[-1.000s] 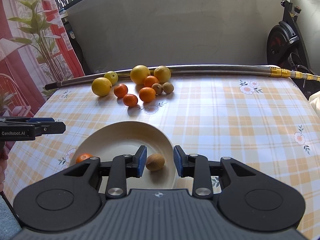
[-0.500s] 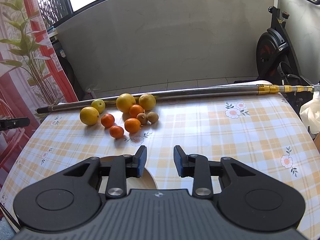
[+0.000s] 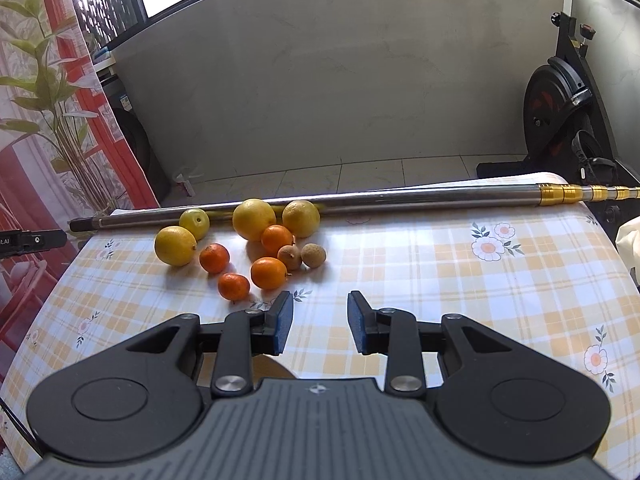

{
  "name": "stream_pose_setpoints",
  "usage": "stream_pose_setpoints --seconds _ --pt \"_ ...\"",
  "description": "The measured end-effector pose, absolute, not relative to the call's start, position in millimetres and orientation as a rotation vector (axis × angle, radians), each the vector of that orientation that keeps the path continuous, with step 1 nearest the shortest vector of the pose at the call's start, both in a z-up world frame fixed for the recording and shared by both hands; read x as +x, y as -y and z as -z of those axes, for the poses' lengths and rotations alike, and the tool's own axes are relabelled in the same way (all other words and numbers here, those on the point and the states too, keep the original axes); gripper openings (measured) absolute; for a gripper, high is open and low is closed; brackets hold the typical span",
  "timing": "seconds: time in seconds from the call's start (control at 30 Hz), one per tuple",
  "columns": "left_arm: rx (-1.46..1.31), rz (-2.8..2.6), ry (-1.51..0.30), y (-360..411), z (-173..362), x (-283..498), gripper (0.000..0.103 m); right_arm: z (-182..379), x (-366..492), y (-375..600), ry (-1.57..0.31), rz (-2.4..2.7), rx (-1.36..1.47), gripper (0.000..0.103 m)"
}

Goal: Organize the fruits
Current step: 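Withdraw both grippers from the plate toward the fruit cluster, then close right gripper on the large yellow grapefruit and lift it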

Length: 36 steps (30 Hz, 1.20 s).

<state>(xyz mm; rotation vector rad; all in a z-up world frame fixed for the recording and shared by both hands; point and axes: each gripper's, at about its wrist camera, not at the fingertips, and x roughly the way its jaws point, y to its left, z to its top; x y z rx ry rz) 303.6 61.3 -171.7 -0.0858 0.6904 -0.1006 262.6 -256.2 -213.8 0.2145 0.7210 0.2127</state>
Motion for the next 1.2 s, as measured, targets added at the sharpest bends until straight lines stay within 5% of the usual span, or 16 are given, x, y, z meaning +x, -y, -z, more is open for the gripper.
stream_pose_setpoints --seconds 0.7,1.2 --pt "-0.215 0.034 -0.759 -58.3 215.2 385.1 0.064 246.0 396.1 232.6 -0.788 -0.261 0.206 0.039" --pt "-0.257 0.014 -0.783 -62.7 227.1 407.8 0.064 276.2 449.3 210.8 -0.8 -0.228 0.243 0.054"
